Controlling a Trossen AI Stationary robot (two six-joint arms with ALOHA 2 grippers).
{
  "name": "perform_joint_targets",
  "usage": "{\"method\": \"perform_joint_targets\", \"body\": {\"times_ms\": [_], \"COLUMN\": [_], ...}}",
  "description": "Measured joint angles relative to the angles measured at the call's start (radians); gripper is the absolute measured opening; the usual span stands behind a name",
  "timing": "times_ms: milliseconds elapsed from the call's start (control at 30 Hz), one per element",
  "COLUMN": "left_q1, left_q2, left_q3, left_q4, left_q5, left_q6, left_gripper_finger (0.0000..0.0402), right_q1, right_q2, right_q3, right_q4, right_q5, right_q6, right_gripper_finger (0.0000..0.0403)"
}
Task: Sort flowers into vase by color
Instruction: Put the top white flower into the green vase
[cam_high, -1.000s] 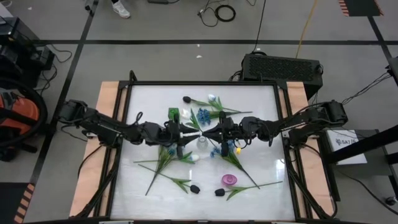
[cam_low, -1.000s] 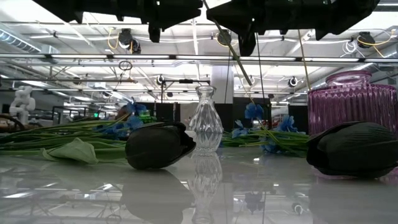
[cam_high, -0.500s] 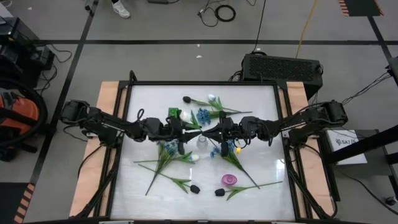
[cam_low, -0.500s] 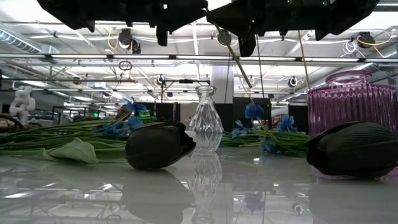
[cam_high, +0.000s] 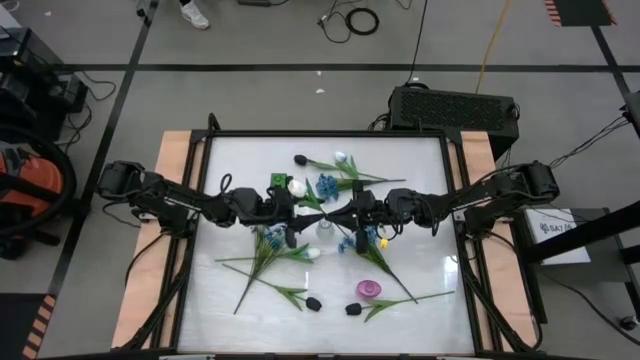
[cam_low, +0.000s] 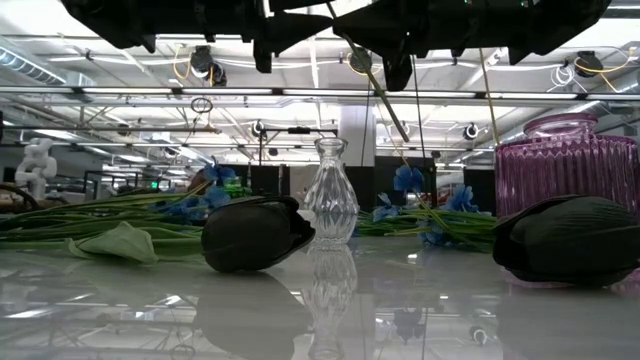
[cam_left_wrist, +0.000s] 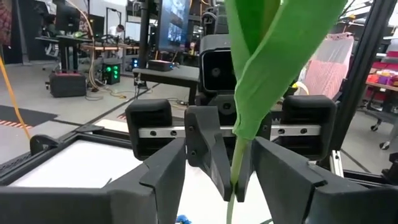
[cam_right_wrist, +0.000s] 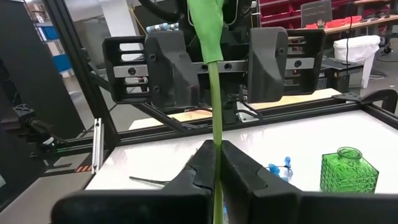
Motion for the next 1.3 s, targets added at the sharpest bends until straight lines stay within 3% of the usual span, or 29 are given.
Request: {"method": "perform_joint_targets", "body": {"times_ms": [400, 800, 967, 1300], "left_q1": [0.000, 0.002, 0.003, 0.029], "left_q2": [0.132, 0.122, 0.120, 0.118], "left_q3": [0.000, 0.000, 0.000, 0.000], "left_q4": [0.220, 0.220, 0.223, 0.213], "left_q5": [0.039, 0.100, 0.102, 0.147], "left_q6": [-0.026, -0.023, -0.023, -0.057], "left_gripper_finger": [0.0193, 0.0189, 0.0147, 0.0018], "right_q1": [0.000, 0.000, 0.000, 0.000], "right_q2": [0.000, 0.000, 0.000, 0.000], "right_q3": [0.000, 0.000, 0.000, 0.000], "right_q4": [0.005, -0.001, -0.001, -0.002], "right_q5": [0.000, 0.000, 0.000, 0.000], "right_q6": [0.015, 0.012, 0.012, 0.028], "right_gripper_finger": [0.0009, 0.0009, 0.0009, 0.0018]}}
